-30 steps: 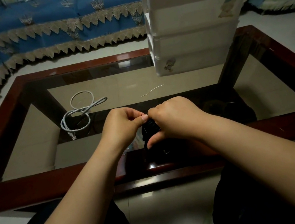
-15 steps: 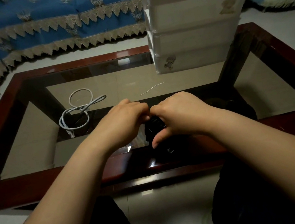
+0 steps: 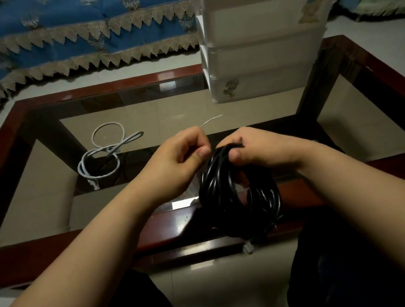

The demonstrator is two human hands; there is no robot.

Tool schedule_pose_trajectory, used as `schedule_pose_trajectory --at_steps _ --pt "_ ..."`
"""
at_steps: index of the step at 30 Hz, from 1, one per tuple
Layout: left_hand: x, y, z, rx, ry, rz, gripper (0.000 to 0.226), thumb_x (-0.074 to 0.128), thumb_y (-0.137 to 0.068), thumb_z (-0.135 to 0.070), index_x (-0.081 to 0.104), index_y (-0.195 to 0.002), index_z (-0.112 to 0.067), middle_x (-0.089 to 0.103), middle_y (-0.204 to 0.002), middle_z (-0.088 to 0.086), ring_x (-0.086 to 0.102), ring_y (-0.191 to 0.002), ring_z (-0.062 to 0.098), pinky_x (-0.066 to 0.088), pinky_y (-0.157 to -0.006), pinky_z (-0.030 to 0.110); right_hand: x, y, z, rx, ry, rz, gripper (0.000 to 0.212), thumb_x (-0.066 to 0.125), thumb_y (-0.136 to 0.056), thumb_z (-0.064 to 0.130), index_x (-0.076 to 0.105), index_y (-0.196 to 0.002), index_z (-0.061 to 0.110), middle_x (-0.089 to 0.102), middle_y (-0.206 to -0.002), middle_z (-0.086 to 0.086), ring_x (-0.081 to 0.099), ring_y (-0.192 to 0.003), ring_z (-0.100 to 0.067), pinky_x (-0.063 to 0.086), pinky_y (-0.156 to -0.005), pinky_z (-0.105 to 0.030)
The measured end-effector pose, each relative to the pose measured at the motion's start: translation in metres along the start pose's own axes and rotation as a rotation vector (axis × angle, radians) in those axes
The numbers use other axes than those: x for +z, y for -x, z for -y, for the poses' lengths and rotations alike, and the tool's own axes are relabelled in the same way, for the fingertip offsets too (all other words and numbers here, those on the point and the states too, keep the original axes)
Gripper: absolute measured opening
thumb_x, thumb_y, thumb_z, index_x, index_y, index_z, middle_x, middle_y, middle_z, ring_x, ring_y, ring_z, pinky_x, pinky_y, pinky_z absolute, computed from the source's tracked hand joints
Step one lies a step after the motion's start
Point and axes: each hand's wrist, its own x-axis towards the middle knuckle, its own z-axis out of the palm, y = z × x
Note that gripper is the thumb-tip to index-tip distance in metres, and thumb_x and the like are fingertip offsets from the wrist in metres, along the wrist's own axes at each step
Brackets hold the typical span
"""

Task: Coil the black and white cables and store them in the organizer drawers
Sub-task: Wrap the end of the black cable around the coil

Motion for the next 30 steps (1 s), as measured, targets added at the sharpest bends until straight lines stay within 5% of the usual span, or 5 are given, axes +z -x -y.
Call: schedule_pose_trajectory --at_steps 7,12,21,25,30 --pt "0.004 -0.006 -0.007 0.003 0.360 -0.210 0.015 0.056 -0.092 -0.022 0.051 -0.078 -0.025 0.050 -0.069 0.002 0.045 -0.062 0.020 0.039 -0.061 0.039 0.022 -0.002 -0.002 0.047 -0.729 -0.035 0.102 0.086 -0.009 0.065 0.061 -0.099 0.025 0.061 -0.086 0.001 0.065 -0.061 -0.009 0.053 -0.050 -0.023" --pt "0.006 -0.008 -0.015 -0.083 0.421 -0.335 0.011 0.051 -0.097 -0.010 0.048 -0.092 0.000 0.056 -0.062 -0.007 0.052 -0.050 0.006 0.044 -0.047 0.021 0.031 0.003 0.032 -0.178 -0.661 -0.035 0.024 0.057 -0.089 0.012 0.067 -0.104 -0.004 0.069 -0.100 -0.021 0.065 -0.097 -0.029 0.048 -0.099 -0.037" --pt "0.004 -0.013 -0.006 -0.165 0.240 -0.457 0.023 0.054 -0.096 -0.011 0.051 -0.075 -0.021 0.052 -0.073 -0.003 0.048 -0.068 0.008 0.041 -0.065 0.023 0.029 -0.005 0.012 -0.073 -0.400 -0.651 0.044 0.028 -0.095 -0.014 0.039 -0.074 0.023 0.052 -0.034 0.020 0.053 -0.042 0.015 0.044 -0.050 -0.006" --pt "0.008 -0.014 -0.006 -0.116 0.115 -0.484 0.026 0.058 -0.093 -0.014 0.049 -0.073 -0.027 0.051 -0.072 -0.005 0.046 -0.067 0.009 0.040 -0.065 0.026 0.021 -0.014 0.004 -0.039 -0.249 -0.565 0.016 0.051 -0.095 0.008 0.055 -0.083 0.017 0.064 -0.056 0.010 0.055 -0.045 -0.003 0.043 -0.043 -0.018" --pt "0.010 -0.018 -0.004 0.012 -0.319 -0.539 0.019 0.063 -0.087 -0.007 0.050 -0.077 -0.017 0.043 -0.075 -0.014 0.039 -0.073 0.007 0.034 -0.068 0.011 0.005 -0.010 0.005 0.401 -0.779 -0.284 0.055 0.037 -0.098 0.043 0.057 -0.059 0.010 0.044 -0.053 0.000 0.036 -0.032 -0.008 0.028 -0.032 -0.015"
